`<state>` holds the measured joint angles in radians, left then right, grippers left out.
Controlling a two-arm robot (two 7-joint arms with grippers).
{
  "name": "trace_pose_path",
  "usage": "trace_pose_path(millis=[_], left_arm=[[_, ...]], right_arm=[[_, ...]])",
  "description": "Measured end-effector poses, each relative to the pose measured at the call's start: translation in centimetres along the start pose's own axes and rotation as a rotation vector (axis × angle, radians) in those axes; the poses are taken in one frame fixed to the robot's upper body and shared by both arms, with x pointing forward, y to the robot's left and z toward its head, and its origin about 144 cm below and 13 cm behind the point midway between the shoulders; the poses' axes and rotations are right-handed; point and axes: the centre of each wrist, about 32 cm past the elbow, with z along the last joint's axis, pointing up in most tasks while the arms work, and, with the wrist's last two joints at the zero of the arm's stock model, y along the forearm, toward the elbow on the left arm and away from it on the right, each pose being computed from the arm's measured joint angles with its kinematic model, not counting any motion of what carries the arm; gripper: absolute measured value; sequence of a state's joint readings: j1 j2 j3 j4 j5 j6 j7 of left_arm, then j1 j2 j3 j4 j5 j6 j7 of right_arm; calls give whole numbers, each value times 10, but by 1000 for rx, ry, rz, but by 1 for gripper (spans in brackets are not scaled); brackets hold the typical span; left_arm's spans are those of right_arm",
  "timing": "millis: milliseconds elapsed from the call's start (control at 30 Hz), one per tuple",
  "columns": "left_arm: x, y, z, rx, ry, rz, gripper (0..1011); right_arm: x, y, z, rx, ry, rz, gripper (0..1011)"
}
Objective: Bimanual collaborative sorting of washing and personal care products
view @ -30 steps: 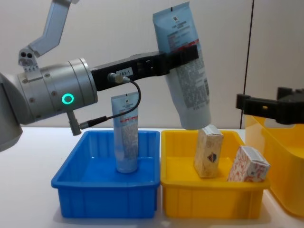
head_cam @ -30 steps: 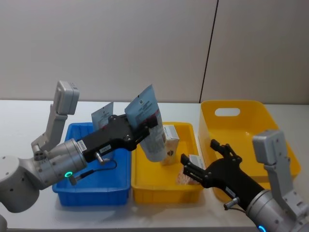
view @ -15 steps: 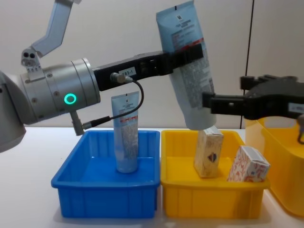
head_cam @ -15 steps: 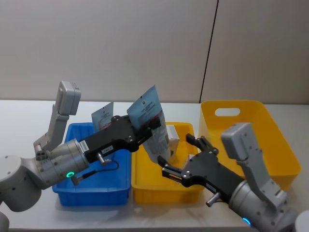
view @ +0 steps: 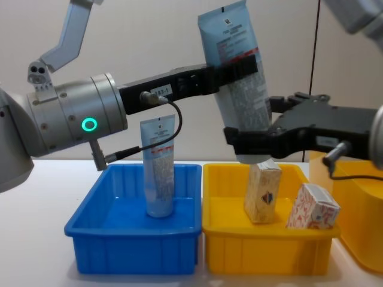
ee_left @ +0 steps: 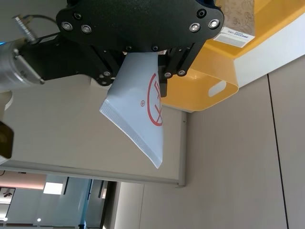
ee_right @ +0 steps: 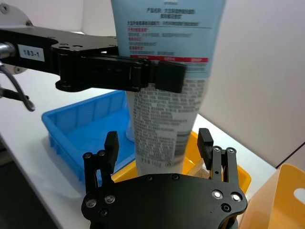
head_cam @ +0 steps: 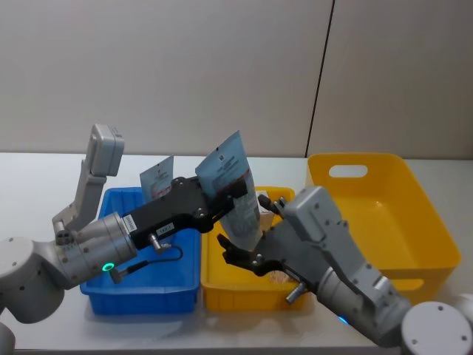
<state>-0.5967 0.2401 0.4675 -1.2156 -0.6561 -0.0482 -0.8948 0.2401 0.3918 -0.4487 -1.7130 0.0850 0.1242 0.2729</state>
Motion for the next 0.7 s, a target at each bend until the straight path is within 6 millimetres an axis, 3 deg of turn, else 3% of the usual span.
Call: trace_pose_path(millis=[267,500,533,700], left_arm=[[0,0,0,0,1,-3,242],[0,0,0,-1,1,-3,242],[0,0,0,-1,1,-3,242],[0,0,0,-1,1,-4,242]], right_arm=[[-4,18,-3,-7,-53,-17,969],[-7,27,-4,-8,-82,-24,805],[-7,29,-4,-7,-86,-25,738],[-8,33,-4,-7,-99,-28,595]])
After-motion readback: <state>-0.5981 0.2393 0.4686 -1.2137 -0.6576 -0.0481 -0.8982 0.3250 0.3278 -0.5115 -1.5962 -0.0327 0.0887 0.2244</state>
